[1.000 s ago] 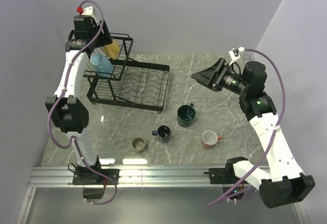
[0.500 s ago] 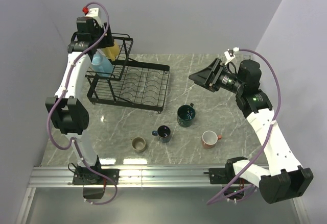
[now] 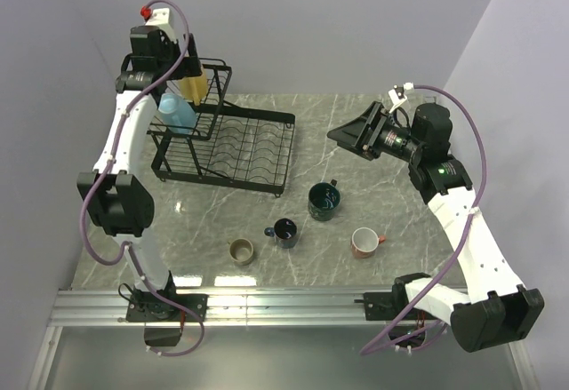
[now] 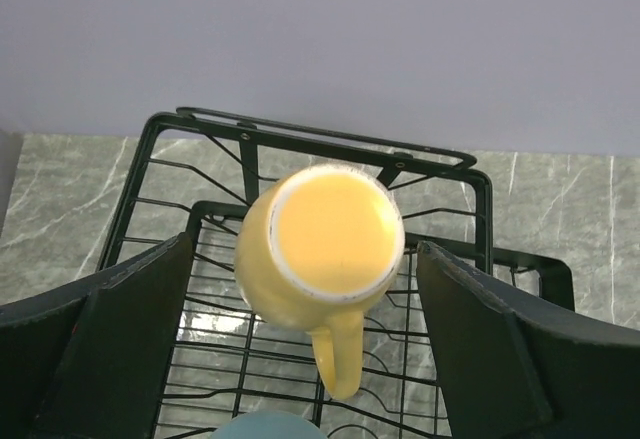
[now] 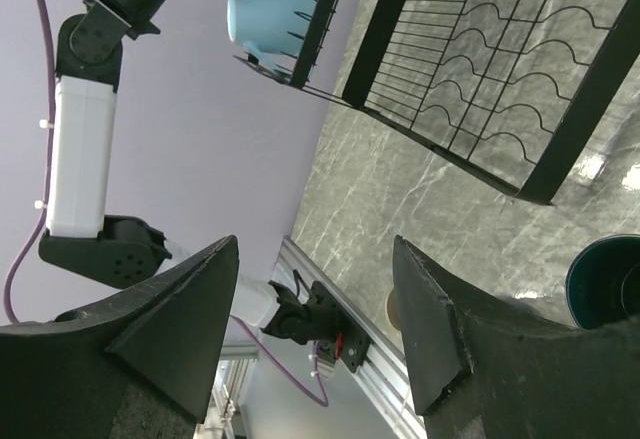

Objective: Load the cups into the dish rack

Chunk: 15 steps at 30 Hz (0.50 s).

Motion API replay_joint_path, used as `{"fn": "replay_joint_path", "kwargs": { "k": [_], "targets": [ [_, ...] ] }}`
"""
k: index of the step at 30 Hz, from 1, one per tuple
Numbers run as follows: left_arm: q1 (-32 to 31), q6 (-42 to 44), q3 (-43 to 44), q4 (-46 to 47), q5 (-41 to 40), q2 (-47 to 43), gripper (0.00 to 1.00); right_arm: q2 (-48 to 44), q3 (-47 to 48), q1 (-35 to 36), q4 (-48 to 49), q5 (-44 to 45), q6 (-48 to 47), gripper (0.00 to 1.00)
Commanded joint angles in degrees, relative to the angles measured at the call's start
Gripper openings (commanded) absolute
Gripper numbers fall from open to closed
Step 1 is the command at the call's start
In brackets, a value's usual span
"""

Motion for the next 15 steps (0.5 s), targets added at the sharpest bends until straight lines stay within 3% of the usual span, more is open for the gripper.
{"fn": "replay_joint_path", "kwargs": {
  "k": [1,5,10,15],
  "targets": [
    [-0.3,-0.5,3.0,3.1,-0.8,-4.1,0.99,-0.2,0.1,0.3,1.7,0.2,-1.0,0.70],
    [-0.3,-1.5,4.5,3.1,-1.2,-5.3,1.00,-0.3,0.0,0.3,1.9,0.2,-1.1,0.70],
    [-0.3,-2.8,8.9,1.9,-9.6,-7.4,1.00,1.3,4.4,2.0,-3.0,3.3,-6.4,0.70],
    [-0.1,-3.9,13.4,0.1,-17.9,-10.6,0.99,10.9,17.6,8.1,-24.4,11.5,-19.5,0.69]
  ]
}}
